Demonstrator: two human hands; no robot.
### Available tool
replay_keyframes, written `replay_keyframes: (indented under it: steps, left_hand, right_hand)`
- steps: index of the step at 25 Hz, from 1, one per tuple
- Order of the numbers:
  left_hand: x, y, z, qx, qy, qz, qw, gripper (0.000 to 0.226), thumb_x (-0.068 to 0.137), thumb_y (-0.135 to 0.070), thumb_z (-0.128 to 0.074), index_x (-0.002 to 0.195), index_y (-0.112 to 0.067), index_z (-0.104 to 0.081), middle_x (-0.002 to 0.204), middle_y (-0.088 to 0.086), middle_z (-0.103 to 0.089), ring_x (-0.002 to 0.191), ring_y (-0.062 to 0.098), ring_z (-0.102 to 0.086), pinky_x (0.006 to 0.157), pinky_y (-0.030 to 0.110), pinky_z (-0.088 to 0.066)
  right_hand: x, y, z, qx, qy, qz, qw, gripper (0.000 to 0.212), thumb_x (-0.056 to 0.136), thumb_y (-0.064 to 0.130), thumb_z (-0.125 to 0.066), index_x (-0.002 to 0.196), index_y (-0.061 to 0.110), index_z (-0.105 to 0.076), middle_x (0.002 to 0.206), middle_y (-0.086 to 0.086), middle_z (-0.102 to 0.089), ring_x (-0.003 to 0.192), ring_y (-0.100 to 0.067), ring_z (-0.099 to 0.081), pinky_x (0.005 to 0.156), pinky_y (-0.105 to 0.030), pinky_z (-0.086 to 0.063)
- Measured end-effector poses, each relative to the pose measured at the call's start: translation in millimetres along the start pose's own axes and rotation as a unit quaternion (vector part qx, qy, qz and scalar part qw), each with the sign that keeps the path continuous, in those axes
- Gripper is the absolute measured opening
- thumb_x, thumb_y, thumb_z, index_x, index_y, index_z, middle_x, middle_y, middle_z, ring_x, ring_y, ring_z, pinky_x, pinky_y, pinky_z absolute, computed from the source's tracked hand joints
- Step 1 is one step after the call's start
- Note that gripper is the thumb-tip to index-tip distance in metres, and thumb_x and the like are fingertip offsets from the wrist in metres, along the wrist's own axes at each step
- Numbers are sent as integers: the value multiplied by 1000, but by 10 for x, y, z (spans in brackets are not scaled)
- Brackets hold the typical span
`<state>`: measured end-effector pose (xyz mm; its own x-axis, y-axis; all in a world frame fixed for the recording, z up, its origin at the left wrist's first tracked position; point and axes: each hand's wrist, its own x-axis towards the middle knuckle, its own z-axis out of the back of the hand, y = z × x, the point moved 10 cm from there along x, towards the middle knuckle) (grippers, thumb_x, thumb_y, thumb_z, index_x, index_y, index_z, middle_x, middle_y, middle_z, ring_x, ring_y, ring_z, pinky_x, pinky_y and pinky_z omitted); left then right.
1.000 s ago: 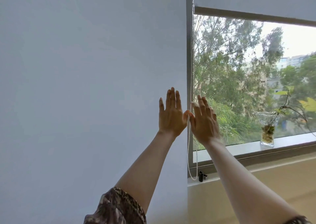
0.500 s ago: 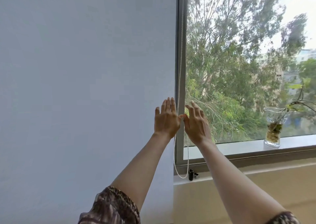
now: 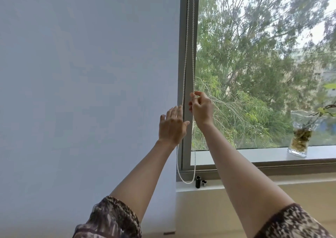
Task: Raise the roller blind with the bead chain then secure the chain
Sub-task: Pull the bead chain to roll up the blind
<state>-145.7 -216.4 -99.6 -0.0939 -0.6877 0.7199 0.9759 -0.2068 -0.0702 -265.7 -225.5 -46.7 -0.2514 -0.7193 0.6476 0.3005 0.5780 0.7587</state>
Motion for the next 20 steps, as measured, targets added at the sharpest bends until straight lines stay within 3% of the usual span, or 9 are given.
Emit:
replay_keyframes:
  steps: [2,4,6,10,14,17,20]
  left_hand:
    - [-13,11,3,-9,-5,0,1000,62,94,-36,-51,147,-10,-30,150,9,-42,139,22,-38,103,44,-37]
    - [-21,36,36,-24,-17,-2,1000,56,95,-31,-48,145,-11,-34,147,7,-46,136,22,-43,101,43,-39]
    - [-21,52,111,-47,-37,-7,998,49,97,-27,-43,143,-12,-38,142,7,-53,129,24,-50,98,42,-42]
    - [10,105,418,-139,-92,15,986,39,100,-25,-34,132,-15,-53,126,9,-65,114,28,-60,94,44,-46]
    - [69,238,650,-308,-114,78,941,34,99,-29,-38,115,-19,-66,115,3,-71,106,25,-66,87,38,-52]
    - [95,234,715,-387,-96,123,909,33,98,-31,-45,122,-17,-62,118,3,-70,110,21,-64,92,35,-51]
    - [217,223,712,-478,-60,137,866,32,96,-26,-51,122,-12,-61,115,7,-70,105,20,-66,93,33,-50]
  right_hand:
    - [-14,60,-50,0,0,33,999,20,96,15,-49,98,5,-66,64,7,-58,60,-20,-57,59,-34,-47]
    - [-85,87,-60,-19,-8,66,998,20,95,11,-49,91,6,-68,61,14,-52,55,-7,-50,54,-20,-40]
    - [-166,89,-17,-27,-30,78,996,21,95,11,-49,88,8,-68,64,11,-55,55,-2,-48,53,-13,-33]
    - [-298,186,-1,-36,-50,101,993,22,94,8,-48,83,7,-67,65,6,-58,53,-2,-47,51,-15,-33]
    - [-457,299,-12,-44,-66,112,991,22,92,8,-47,82,11,-66,63,5,-59,51,-7,-49,49,-15,-35]
    - [-537,361,6,-42,-70,108,991,22,90,7,-47,80,11,-65,61,5,-59,52,-11,-49,52,-25,-38]
    - [-608,413,27,-47,-61,106,991,22,90,6,-46,82,12,-66,63,7,-58,51,-2,-47,49,-16,-35]
